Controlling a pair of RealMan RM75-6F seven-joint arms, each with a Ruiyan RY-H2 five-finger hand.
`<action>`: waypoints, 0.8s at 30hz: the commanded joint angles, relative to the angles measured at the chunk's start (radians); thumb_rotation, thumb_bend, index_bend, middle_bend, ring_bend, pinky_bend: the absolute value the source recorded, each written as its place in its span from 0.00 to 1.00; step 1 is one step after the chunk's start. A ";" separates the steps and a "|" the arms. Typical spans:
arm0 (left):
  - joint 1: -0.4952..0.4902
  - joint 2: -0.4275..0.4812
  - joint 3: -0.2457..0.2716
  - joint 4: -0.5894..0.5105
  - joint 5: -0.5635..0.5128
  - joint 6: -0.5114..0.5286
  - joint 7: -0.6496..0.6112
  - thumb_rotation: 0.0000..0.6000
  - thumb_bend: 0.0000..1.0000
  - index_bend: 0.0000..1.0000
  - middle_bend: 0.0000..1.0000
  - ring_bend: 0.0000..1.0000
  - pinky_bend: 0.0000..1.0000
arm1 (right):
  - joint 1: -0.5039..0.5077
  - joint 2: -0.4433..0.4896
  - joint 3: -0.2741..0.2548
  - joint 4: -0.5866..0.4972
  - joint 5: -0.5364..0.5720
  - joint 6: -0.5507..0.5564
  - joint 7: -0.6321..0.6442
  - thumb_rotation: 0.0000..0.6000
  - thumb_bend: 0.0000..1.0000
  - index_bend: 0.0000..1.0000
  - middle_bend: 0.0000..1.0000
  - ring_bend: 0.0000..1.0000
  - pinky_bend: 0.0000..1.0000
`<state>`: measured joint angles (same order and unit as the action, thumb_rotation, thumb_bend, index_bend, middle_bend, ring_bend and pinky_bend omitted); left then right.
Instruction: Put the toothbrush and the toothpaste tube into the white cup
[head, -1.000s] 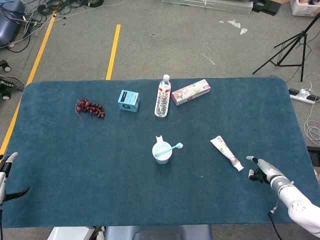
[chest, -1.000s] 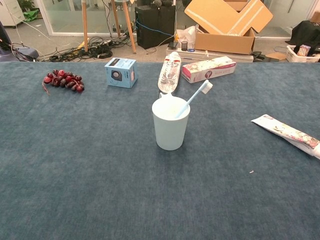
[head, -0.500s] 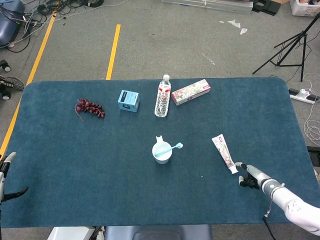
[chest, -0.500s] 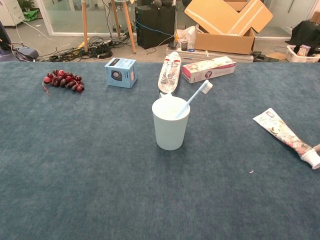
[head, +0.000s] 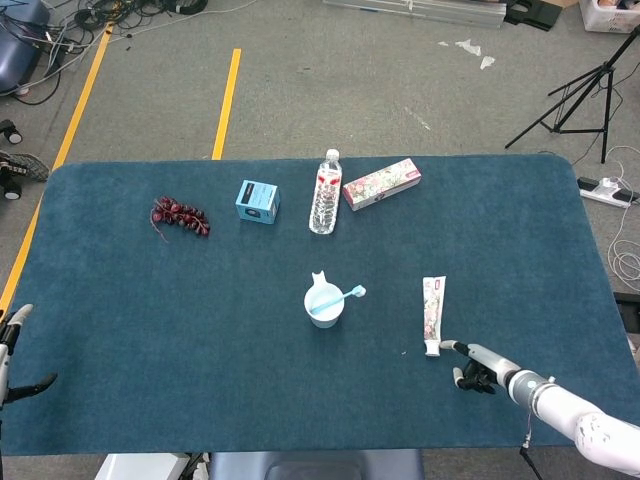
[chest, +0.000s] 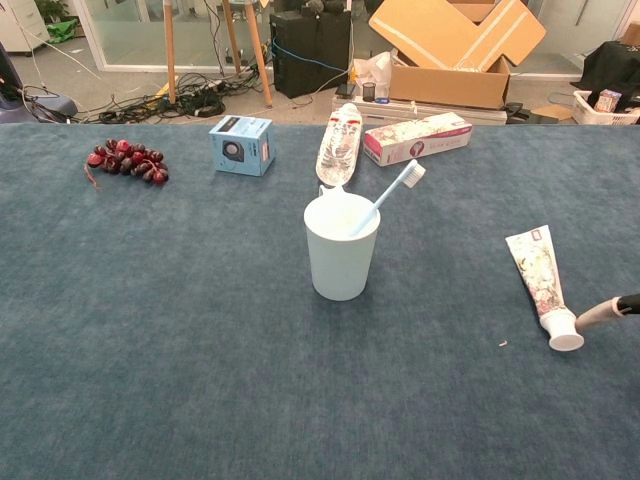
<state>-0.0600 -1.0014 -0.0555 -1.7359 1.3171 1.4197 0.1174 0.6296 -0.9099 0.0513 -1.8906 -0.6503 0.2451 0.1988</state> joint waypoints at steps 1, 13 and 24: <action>0.000 0.000 0.000 0.000 0.001 -0.001 0.001 1.00 0.00 0.09 0.17 0.07 0.20 | -0.046 -0.015 0.056 0.013 -0.056 -0.044 0.045 1.00 0.62 0.07 1.00 0.82 0.90; 0.000 0.002 -0.001 0.000 -0.001 0.000 -0.005 1.00 0.00 0.09 0.17 0.07 0.20 | -0.199 0.022 0.246 -0.039 -0.263 -0.085 0.110 1.00 0.61 0.15 0.97 0.80 0.89; -0.001 -0.002 0.001 0.000 -0.002 -0.003 0.004 1.00 0.00 0.09 0.17 0.07 0.20 | -0.220 0.119 0.204 -0.065 -0.389 -0.028 0.064 1.00 0.59 0.23 0.88 0.68 0.86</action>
<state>-0.0615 -1.0032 -0.0547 -1.7361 1.3149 1.4169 0.1221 0.3988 -0.8119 0.2844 -1.9565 -1.0701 0.2591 0.2398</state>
